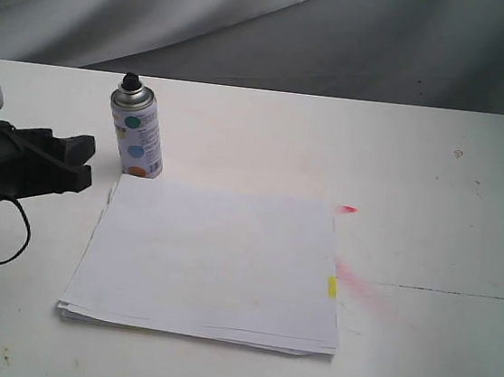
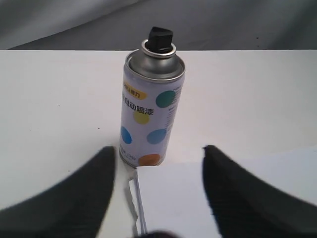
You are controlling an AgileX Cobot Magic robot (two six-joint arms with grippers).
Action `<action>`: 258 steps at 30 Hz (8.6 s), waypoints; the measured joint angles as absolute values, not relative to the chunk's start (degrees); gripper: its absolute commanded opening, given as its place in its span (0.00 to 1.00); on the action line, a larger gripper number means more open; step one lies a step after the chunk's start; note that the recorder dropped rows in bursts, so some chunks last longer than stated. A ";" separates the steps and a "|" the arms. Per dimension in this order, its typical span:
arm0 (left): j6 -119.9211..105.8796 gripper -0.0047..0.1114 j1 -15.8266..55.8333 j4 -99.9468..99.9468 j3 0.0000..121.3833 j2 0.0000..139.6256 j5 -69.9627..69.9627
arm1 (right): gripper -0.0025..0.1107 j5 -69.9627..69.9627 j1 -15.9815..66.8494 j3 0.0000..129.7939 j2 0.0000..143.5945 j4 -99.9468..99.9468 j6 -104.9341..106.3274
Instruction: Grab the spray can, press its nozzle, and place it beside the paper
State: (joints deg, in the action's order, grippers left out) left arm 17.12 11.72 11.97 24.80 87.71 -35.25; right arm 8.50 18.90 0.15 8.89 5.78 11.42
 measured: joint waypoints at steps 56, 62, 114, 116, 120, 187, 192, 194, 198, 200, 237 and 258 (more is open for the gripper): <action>11.59 0.89 11.72 11.30 48.31 125.57 -57.37 | 0.02 8.50 18.90 0.15 8.89 5.78 11.42; 11.59 0.89 11.72 11.30 51.82 128.07 -55.33 | 0.02 8.50 18.90 0.15 8.89 5.78 11.42; 8.62 0.04 21.13 29.88 51.99 85.59 8.47 | 0.02 8.59 18.90 0.15 8.89 5.78 11.42; 8.62 0.04 23.44 31.39 51.87 85.59 11.04 | 0.02 8.59 18.90 0.15 8.89 5.78 11.42; 8.62 0.04 26.12 34.63 51.87 85.71 12.12 | 0.02 8.59 18.90 0.15 8.89 5.78 11.42; 5.15 0.04 37.93 47.46 51.87 88.67 26.60 | 0.02 1.69 18.90 0.15 8.89 10.94 9.07; 5.15 0.04 37.93 47.46 51.87 88.67 26.60 | 0.02 -4.13 18.90 0.15 8.89 23.41 8.50; 5.15 0.04 37.93 47.46 51.87 88.67 26.60 | 0.02 -5.18 18.90 0.15 8.89 29.71 8.28; 5.15 0.04 37.93 47.46 51.87 88.67 26.60 | 0.02 -5.28 18.90 0.15 8.89 42.09 8.05; 5.15 0.04 37.93 47.46 51.87 88.67 26.60 | 0.02 -5.13 18.90 0.38 8.89 45.14 8.05; 5.15 0.04 37.93 47.46 51.87 88.67 26.60 | 0.02 59.03 12.73 81.24 108.66 62.83 64.00; 5.35 0.04 37.98 47.46 51.87 93.01 26.91 | 0.02 65.69 15.45 83.25 114.81 70.41 73.93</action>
State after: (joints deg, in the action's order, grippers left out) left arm 5.35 37.98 47.46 51.87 93.01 26.91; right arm 65.69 15.45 83.25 114.81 70.41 73.93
